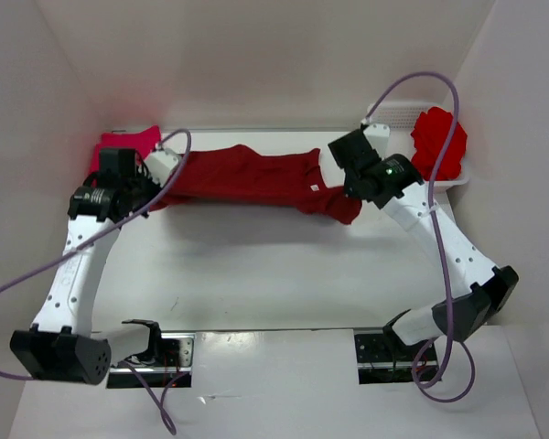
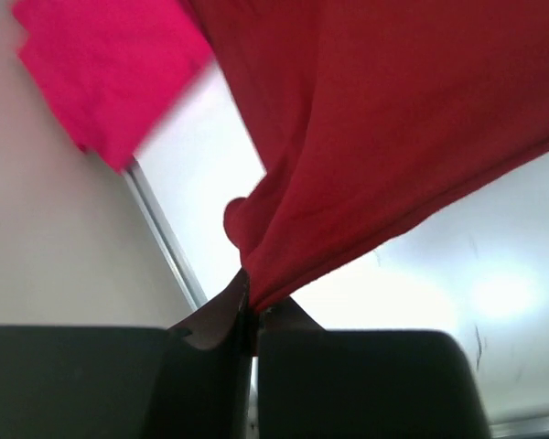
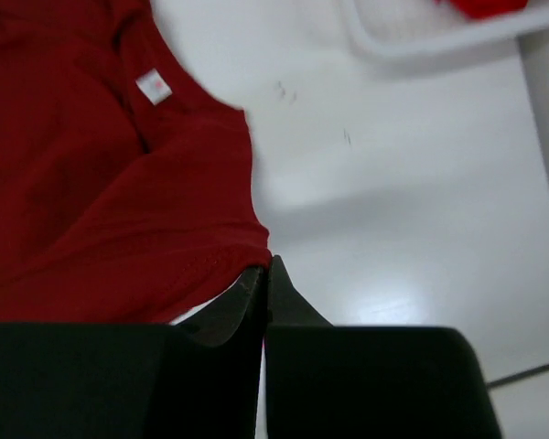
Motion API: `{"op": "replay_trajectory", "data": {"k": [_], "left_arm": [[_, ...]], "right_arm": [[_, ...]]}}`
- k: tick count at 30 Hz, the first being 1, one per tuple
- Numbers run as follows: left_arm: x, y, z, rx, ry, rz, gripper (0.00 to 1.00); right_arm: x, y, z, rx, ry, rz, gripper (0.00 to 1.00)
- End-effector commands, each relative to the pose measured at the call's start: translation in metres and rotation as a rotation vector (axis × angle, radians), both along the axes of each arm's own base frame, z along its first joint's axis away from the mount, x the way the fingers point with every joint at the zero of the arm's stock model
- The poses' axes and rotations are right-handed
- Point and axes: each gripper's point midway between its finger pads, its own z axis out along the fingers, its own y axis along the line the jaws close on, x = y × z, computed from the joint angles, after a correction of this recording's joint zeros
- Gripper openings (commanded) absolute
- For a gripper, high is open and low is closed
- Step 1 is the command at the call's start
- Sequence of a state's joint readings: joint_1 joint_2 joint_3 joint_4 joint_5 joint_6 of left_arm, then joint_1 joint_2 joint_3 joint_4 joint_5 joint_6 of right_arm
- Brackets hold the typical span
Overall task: Fold and stack the t-shirts
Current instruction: Flatten out the tshirt
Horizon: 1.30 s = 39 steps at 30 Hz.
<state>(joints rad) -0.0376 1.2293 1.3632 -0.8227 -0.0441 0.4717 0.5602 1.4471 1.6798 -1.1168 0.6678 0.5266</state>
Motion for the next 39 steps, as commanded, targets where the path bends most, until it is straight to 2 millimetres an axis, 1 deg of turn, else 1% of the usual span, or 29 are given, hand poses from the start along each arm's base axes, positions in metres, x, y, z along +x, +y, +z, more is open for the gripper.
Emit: {"op": "replay_trajectory", "data": {"k": [1,4,6,7,8,9,10,11,12,13,14,15,16,17,18,19,20,22,25,26,28,29,31,33,34,35,36,37,39], "left_arm": [[-0.045,0.006,-0.038,0.062,0.126,-0.047,0.00],[-0.068,0.007,-0.087,0.064,0.259,-0.051,0.00],[-0.061,0.004,-0.106,0.049,0.289,-0.050,0.00],[-0.052,0.002,-0.106,0.042,0.281,-0.056,0.00],[-0.033,0.002,-0.111,0.025,0.283,-0.040,0.00],[-0.016,-0.002,-0.106,-0.005,0.266,-0.035,0.00],[0.002,0.001,-0.095,-0.021,0.245,-0.005,0.00],[0.051,0.000,-0.049,-0.039,0.143,0.013,0.00],[0.074,0.003,-0.015,-0.073,0.068,0.066,0.00],[0.094,0.002,0.026,-0.095,-0.029,0.079,0.00],[0.118,0.004,0.121,-0.112,-0.275,0.092,0.00],[0.120,0.005,0.168,-0.129,-0.408,0.102,0.00],[0.115,0.009,0.232,-0.139,-0.613,0.118,0.00],[0.104,0.009,0.271,-0.156,-0.732,0.114,0.00],[0.094,0.012,0.297,-0.156,-0.810,0.123,0.00],[0.079,0.006,0.325,-0.177,-0.877,0.110,0.00],[0.072,0.003,0.333,-0.199,-0.890,0.100,0.00],[0.067,-0.006,0.322,-0.226,-0.846,0.058,0.00],[0.064,-0.012,0.296,-0.221,-0.779,0.027,0.00],[0.073,-0.011,0.265,-0.205,-0.704,0.029,0.00],[0.066,-0.010,0.243,-0.177,-0.656,0.023,0.00],[0.070,-0.010,0.206,-0.164,-0.570,0.025,0.00],[0.058,-0.009,0.186,-0.145,-0.532,0.018,0.00],[0.043,-0.004,0.167,-0.101,-0.495,0.017,0.00],[0.041,-0.002,0.136,-0.082,-0.428,0.025,0.00],[0.035,0.004,0.122,-0.039,-0.395,0.031,0.00],[0.023,0.008,0.118,-0.017,-0.396,0.034,0.00],[0.018,0.011,0.086,0.008,-0.326,0.035,0.00],[-0.004,0.020,0.064,0.074,-0.273,0.043,0.00]], "right_arm": [[-0.033,-0.007,-0.033,0.063,0.087,-0.037,0.00],[-0.038,0.001,-0.062,0.088,0.143,-0.004,0.00],[-0.019,0.003,-0.080,0.074,0.168,0.025,0.00],[-0.008,0.002,-0.083,0.071,0.164,0.032,0.00],[0.022,-0.003,-0.088,0.079,0.144,0.008,0.00],[0.048,0.002,-0.060,0.109,0.082,0.047,0.00],[0.068,0.000,-0.042,0.122,0.044,0.039,0.00],[0.094,-0.014,-0.043,0.096,0.051,-0.024,0.00],[0.121,-0.016,0.046,0.148,-0.161,-0.049,0.00],[0.128,-0.022,0.088,0.145,-0.256,-0.076,0.00],[0.128,-0.036,0.172,0.176,-0.470,-0.143,0.00],[0.116,-0.046,0.210,0.184,-0.581,-0.186,0.00],[0.105,-0.055,0.238,0.248,-0.675,-0.214,0.00],[0.091,-0.063,0.271,0.301,-0.772,-0.198,0.00],[0.076,-0.071,0.289,0.327,-0.833,-0.222,0.00],[0.067,-0.076,0.297,0.329,-0.857,-0.241,0.00],[0.067,-0.077,0.292,0.313,-0.838,-0.239,0.00],[0.054,-0.079,0.300,0.302,-0.845,-0.218,0.00],[0.054,-0.075,0.285,0.276,-0.783,-0.198,0.00],[0.052,-0.072,0.282,0.262,-0.768,-0.185,0.00],[0.052,-0.062,0.264,0.226,-0.705,-0.177,0.00],[0.048,-0.060,0.259,0.204,-0.687,-0.177,0.00],[0.047,-0.049,0.231,0.133,-0.592,-0.185,0.00],[0.042,-0.036,0.212,0.127,-0.537,-0.166,0.00],[0.039,-0.033,0.192,0.105,-0.482,-0.154,0.00],[0.035,-0.029,0.182,0.104,-0.463,-0.144,0.00],[0.039,-0.012,0.144,0.066,-0.392,-0.103,0.00],[0.019,-0.016,0.147,0.113,-0.416,-0.080,0.00],[0.005,-0.013,0.119,0.166,-0.374,-0.057,0.00]]}}
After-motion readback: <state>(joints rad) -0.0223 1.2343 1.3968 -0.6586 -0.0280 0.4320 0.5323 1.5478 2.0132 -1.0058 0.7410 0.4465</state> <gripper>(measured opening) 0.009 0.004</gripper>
